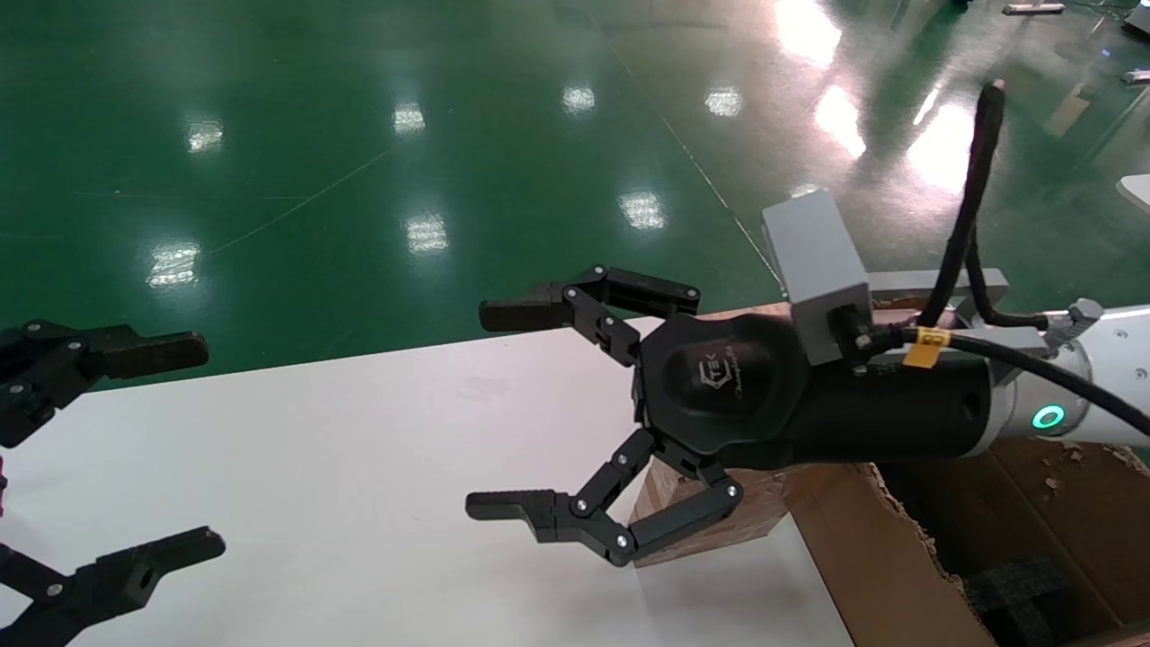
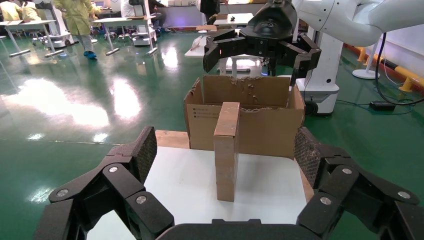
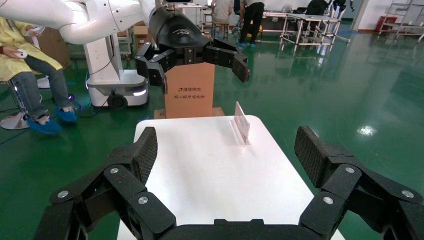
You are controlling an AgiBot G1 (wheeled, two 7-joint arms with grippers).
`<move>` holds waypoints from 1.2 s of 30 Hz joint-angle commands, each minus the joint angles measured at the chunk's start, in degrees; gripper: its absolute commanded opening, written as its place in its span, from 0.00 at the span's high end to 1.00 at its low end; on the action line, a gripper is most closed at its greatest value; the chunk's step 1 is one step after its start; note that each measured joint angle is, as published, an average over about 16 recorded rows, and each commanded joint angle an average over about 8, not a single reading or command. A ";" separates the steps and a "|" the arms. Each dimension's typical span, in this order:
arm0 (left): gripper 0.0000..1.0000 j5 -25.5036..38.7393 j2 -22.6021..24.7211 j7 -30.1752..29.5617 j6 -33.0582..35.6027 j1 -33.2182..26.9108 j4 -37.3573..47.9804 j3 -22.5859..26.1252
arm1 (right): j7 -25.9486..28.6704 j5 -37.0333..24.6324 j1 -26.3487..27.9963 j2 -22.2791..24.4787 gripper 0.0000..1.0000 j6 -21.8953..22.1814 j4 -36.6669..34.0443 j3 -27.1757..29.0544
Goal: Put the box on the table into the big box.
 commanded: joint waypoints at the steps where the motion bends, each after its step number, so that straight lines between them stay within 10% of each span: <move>1: 0.00 0.00 0.00 0.00 0.00 0.00 0.00 0.00 | 0.00 0.00 0.00 0.00 0.00 0.00 0.00 0.00; 18: 0.00 0.00 0.00 0.00 0.00 0.00 0.00 0.00 | 0.23 -0.55 0.03 1.02 0.00 -0.71 -0.20 -0.15; 36: 0.00 -0.01 0.00 0.01 0.00 -0.01 0.01 0.01 | 0.67 -6.08 8.32 18.36 0.00 -5.66 -3.96 -11.41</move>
